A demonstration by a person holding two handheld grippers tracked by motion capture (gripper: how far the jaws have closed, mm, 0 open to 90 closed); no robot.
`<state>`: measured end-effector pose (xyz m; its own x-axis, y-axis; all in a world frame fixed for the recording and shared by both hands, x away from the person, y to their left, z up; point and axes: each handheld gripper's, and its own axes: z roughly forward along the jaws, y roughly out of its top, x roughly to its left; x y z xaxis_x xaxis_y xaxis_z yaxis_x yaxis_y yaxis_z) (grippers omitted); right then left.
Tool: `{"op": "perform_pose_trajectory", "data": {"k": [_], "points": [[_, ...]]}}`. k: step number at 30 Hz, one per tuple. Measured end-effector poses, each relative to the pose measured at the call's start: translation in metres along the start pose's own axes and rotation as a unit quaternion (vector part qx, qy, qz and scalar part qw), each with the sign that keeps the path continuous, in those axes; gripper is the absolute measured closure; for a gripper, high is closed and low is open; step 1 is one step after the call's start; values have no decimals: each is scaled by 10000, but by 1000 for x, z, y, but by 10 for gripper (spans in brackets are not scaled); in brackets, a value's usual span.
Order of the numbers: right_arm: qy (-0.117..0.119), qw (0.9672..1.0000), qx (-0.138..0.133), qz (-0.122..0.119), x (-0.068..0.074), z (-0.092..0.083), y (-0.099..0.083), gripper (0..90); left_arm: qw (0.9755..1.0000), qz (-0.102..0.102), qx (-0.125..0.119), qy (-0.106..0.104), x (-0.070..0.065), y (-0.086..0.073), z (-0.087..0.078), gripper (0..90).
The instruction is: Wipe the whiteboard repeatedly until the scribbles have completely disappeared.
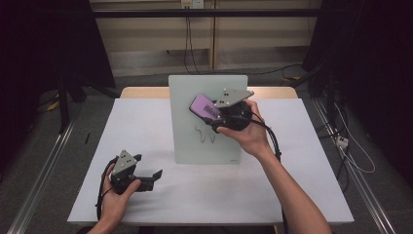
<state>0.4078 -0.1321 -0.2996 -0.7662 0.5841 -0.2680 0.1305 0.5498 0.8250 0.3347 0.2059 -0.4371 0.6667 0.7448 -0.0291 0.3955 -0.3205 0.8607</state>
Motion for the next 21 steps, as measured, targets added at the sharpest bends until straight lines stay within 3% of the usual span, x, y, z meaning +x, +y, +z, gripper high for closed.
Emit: {"op": "perform_pose_trajectory", "data": {"k": [9, 21], "points": [[23, 9999, 104, -113, 12, 8, -7, 419, 10000, 21, 3, 3, 0, 0, 1, 56], [343, 9988, 311, -178, 36, 29, -25, 419, 10000, 4, 7, 2, -1, 0, 1, 55]]}}
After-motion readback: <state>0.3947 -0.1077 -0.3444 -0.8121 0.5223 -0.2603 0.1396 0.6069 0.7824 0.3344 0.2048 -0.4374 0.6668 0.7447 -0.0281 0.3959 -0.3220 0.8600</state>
